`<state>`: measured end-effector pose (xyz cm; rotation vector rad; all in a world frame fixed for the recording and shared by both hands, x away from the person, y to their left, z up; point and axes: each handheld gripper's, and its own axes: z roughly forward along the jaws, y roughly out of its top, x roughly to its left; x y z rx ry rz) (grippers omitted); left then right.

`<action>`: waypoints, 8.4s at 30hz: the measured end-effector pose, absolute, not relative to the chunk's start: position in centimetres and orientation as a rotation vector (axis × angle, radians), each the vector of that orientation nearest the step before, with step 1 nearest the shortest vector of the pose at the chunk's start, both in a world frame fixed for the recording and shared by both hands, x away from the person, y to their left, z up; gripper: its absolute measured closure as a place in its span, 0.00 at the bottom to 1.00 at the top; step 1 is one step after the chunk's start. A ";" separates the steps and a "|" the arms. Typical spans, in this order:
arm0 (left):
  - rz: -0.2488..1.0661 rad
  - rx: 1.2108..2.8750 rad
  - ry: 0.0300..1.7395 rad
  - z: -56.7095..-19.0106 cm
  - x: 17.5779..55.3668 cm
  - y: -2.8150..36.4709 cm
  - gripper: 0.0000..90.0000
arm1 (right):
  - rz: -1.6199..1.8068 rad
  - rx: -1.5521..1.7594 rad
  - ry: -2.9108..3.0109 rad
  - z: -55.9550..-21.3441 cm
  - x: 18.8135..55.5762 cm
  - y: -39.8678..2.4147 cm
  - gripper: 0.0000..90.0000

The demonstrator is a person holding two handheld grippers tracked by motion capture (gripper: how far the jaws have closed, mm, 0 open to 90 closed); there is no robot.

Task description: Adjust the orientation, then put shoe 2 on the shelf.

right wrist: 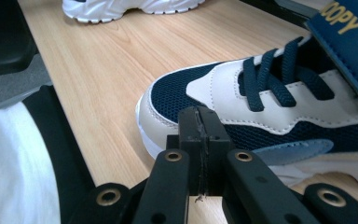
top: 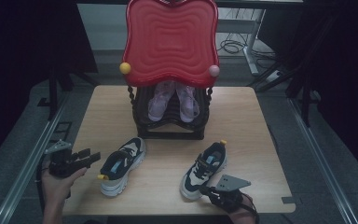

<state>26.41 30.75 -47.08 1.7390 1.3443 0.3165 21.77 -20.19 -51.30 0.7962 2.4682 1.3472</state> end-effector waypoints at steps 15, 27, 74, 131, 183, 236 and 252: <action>0.319 1.735 1.345 -47.0 26.3 31.1 0.50 | 1.310 0.794 2.426 -51.4 23.3 -16.6 0.99; 0.318 1.736 1.346 -47.0 26.2 31.2 0.50 | 1.236 0.820 2.391 -51.3 25.3 -14.0 0.99; 0.328 1.734 1.348 -47.0 26.1 31.6 0.50 | 1.391 0.979 2.117 -44.7 27.0 -22.1 0.99; 0.315 1.751 1.355 -47.4 26.1 31.8 0.48 | 1.336 1.122 2.209 -50.2 31.6 -28.6 0.99; 0.317 1.763 1.340 -47.2 26.0 31.5 0.48 | 1.353 1.142 2.215 -48.9 25.0 -28.2 0.96; 0.309 1.989 1.247 -45.7 27.7 26.6 0.49 | 1.383 1.096 2.291 -45.8 28.8 -27.3 0.72; 0.270 2.075 1.246 -46.7 29.1 25.4 0.51 | 1.376 1.078 2.357 -46.1 30.1 -25.9 0.72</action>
